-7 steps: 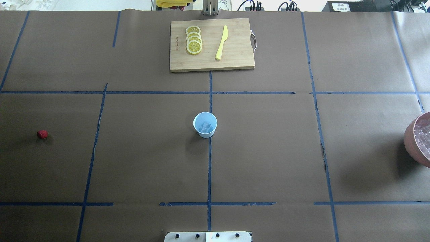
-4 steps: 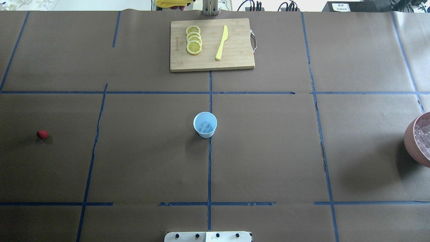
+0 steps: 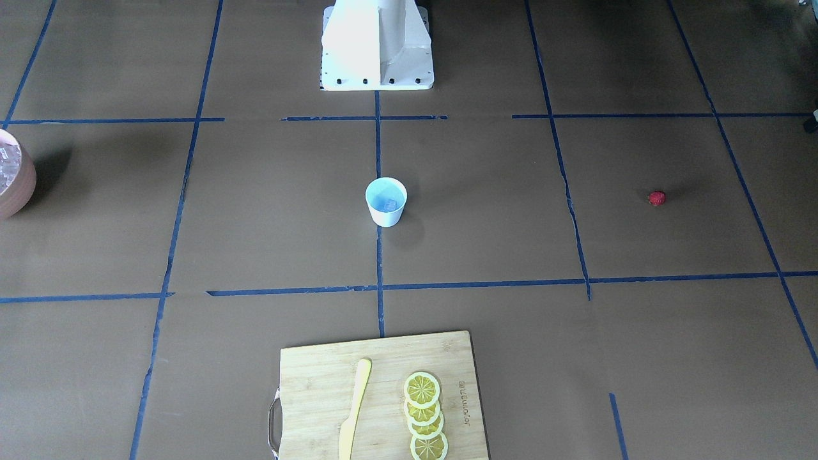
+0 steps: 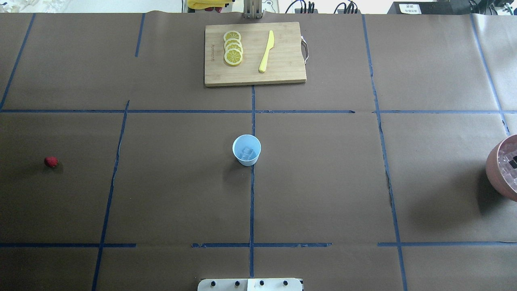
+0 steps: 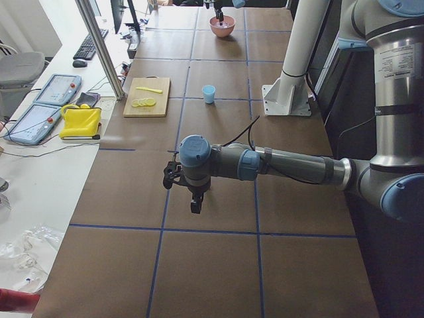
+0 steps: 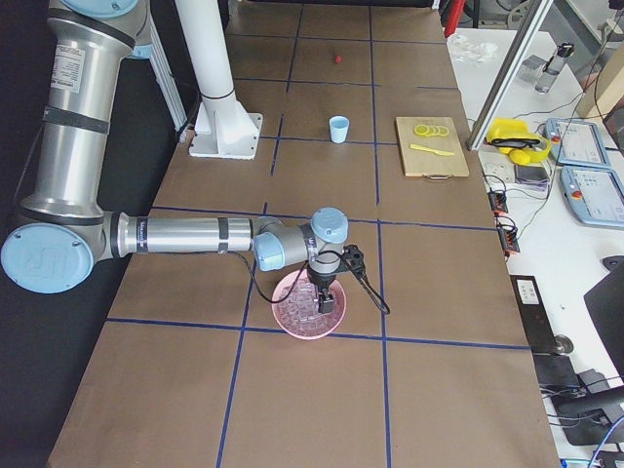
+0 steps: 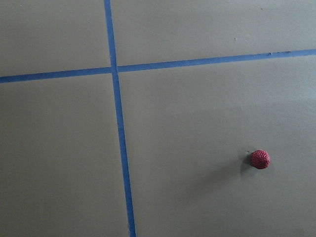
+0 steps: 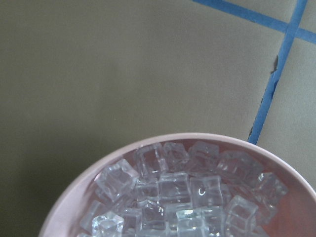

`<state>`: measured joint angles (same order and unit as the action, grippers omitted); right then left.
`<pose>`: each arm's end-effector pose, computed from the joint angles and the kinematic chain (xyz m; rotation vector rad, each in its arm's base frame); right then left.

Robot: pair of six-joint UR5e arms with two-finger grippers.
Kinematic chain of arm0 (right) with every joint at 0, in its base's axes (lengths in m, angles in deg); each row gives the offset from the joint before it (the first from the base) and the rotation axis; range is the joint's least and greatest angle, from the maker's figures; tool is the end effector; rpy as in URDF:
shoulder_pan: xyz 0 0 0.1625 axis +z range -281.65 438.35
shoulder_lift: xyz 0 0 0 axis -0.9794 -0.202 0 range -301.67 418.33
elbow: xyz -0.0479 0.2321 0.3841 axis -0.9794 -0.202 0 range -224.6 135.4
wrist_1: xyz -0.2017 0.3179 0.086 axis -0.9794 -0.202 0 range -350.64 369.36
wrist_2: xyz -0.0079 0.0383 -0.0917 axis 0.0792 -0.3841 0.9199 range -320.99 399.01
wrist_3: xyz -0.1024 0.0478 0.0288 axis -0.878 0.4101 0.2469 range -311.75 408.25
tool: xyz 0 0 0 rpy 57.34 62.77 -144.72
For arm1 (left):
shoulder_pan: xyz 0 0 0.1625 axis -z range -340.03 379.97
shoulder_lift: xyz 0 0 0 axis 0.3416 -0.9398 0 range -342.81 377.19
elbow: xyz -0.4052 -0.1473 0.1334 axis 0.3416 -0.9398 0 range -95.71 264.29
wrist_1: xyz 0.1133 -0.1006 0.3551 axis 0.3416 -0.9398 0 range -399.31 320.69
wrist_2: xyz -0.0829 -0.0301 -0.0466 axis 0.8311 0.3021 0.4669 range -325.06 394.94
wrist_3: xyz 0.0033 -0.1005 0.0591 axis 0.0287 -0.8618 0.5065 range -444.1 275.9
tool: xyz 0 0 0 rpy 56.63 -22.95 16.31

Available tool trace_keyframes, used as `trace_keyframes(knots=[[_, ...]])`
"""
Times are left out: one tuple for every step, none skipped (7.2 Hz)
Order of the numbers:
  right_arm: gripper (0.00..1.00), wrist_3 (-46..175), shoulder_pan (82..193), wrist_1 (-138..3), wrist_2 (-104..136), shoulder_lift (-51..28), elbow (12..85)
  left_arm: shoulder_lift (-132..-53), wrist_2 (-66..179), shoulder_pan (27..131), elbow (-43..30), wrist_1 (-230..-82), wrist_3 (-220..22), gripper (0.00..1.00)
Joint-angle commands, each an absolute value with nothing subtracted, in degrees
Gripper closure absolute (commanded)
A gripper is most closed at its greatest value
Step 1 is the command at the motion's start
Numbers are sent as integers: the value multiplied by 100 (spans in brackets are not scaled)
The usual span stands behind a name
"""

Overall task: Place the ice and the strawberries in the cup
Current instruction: 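Grasp a third ice cube from the bowl with the right gripper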

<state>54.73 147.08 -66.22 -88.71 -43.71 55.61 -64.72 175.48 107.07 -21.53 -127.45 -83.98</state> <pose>-0.0820 -0.3818 0.6838 0.0485 -0.6902 -0.3200 -0.0228 -0.4041 0.6242 0.0742 0.8836 0.0945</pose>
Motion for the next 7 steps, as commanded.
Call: trace_keyframes(knots=[[15, 5449, 14646, -6622, -8790, -4371, 5481, -6472, 17548, 10707, -2162, -12747, -8401, 0], [21, 5440, 14646, -6622, -8790, -4371, 5472, -6472, 17548, 10707, -2171, -12747, -8401, 0], [23, 5466, 14646, -6631, -8799, -4362, 5350, -6472, 17548, 10707, -2162, -12747, -8401, 0], [34, 5501, 14646, -6640, -8799, -4354, 5340, -6472, 17548, 10707, -2171, -12747, -8401, 0], [50, 5519, 14646, -6640, -8808, -4354, 5357, -6464, 17548, 10707, -2171, -12747, -8401, 0], [72, 5519, 14646, -6631, -8817, -4354, 5392, -6472, 17548, 10707, -2180, -12747, -8401, 0], [89, 5554, 14655, -6640, -8825, -4362, 5514, -6464, 17548, 10707, -2197, -12738, -8401, 0]])
